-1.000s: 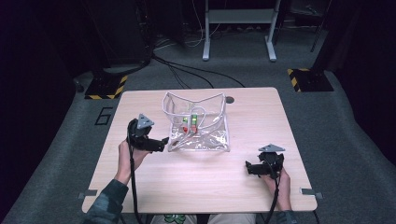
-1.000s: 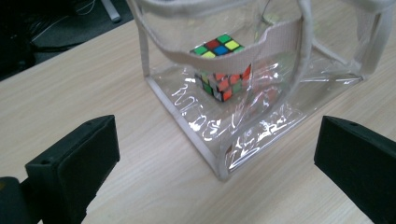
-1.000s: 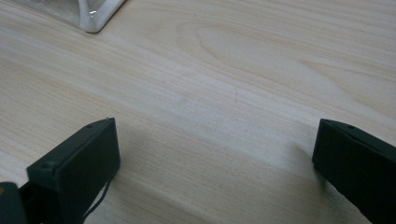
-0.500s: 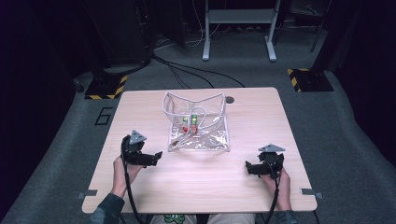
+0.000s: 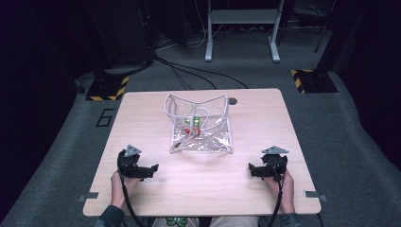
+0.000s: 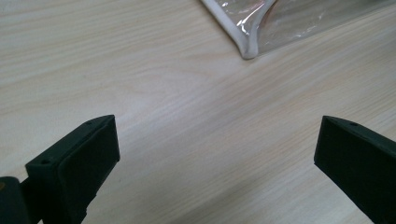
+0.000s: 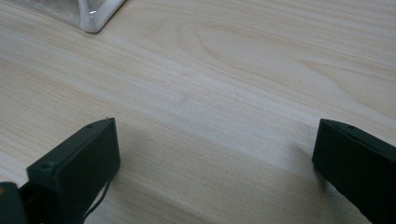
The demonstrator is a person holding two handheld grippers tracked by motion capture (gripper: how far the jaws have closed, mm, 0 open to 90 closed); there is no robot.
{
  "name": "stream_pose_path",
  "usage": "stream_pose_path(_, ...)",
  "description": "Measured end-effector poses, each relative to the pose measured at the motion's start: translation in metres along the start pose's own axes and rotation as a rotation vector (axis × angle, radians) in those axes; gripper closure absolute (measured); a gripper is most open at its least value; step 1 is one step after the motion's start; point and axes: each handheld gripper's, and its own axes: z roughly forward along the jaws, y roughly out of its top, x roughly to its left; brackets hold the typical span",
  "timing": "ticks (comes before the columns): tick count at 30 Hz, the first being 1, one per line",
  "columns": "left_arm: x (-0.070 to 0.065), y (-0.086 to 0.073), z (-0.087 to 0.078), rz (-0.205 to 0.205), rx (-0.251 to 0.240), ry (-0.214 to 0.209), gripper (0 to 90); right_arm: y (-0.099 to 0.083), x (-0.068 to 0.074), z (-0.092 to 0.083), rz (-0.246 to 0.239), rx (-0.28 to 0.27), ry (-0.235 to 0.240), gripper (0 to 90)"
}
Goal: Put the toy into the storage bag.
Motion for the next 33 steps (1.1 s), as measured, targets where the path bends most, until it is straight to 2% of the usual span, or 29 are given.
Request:
stream_pose_path(5,0.006,-0.011,0.003,-0.003,0.012,0.024,0.0,0.000,0.000,0.000,0.000,0.000,0.000,0.0)
stream_pose_path(6,0.007,-0.016,0.003,-0.006,0.020,0.042,0.0,0.000,0.000,0.000,0.000,0.000,0.000,0.0)
stream_pose_path(11,0.012,-0.024,0.003,-0.007,0.021,0.061,0.0,0.000,0.000,0.000,0.000,0.000,0.000,0.0)
stream_pose_path(12,0.013,-0.028,0.004,-0.007,0.015,0.077,0.0,0.000,0.000,0.000,0.001,0.000,0.000,0.0)
stream_pose_path(14,0.014,-0.030,0.004,0.000,0.027,0.079,0.0,0.000,0.000,0.000,0.001,0.000,0.002,0.0)
stream_pose_path(22,0.018,-0.038,0.001,0.006,0.020,0.097,0.0,0.000,0.000,0.000,0.000,0.000,0.000,0.0)
stream_pose_path(28,0.019,-0.041,0.000,-0.001,0.006,0.091,0.0,0.000,0.000,0.000,0.000,-0.001,0.002,0.0)
stream_pose_path(33,0.022,-0.040,0.000,0.013,0.005,0.085,0.0,0.000,0.000,0.000,0.001,0.000,0.001,0.0)
